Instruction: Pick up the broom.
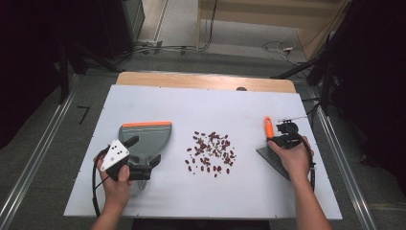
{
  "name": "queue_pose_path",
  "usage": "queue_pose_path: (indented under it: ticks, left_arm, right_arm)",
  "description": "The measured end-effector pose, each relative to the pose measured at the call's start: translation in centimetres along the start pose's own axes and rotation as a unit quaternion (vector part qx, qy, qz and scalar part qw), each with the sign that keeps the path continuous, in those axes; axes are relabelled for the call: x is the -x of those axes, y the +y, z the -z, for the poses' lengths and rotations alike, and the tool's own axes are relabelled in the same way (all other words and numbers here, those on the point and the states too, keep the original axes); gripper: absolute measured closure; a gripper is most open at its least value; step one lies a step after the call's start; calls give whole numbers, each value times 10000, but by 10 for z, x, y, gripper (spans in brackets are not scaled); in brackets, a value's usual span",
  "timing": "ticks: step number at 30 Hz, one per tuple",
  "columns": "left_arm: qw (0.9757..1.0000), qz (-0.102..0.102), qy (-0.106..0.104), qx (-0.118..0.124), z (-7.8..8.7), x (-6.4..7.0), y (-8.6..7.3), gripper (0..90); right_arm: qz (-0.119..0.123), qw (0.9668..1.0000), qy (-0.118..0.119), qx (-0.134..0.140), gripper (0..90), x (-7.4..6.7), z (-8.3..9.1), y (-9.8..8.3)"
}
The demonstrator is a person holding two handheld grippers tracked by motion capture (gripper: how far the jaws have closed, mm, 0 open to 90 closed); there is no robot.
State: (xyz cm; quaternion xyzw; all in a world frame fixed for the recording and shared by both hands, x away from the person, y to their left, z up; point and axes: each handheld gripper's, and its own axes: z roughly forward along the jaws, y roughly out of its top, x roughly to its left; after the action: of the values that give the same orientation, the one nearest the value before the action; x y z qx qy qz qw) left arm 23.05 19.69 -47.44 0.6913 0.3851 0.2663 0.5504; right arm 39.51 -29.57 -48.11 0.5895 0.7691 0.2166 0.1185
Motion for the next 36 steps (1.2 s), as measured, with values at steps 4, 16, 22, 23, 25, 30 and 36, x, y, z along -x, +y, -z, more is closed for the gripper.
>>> queue_pose_path:
  ticks: [4, 16, 22, 23, 25, 30, 36]
  left_arm:
    - [10000, -17, -42, 25, -2, 2, 2, 0]
    - [9999, 15, -81, 84, -4, 2, 6, 0]
    - [9998, -35, -141, 129, -4, 5, 11, 0]
    - [9997, -32, -166, 147, -5, 7, 13, 0]
    - [9997, -47, -178, 146, -5, 7, 14, 0]
    - [9995, -69, -258, 151, -8, 11, 16, 0]
    - [9992, -58, -350, 194, -10, 16, 22, 0]
  right_arm:
    - [88, 9999, -22, 122, 677, 0, 0, -3]
    - [-53, 9925, 606, 1059, 685, 9, 20, -17]
    - [-33, 9812, 864, 1724, 688, 11, 32, -26]
    - [-66, 9762, 946, 1949, 689, 11, 35, -29]
    - [-68, 9694, 1064, 2211, 690, 12, 39, -32]
    - [-206, 9556, 1203, 2682, 692, 12, 47, -36]
    - [-195, 9417, 1253, 3116, 693, 5, 61, -37]
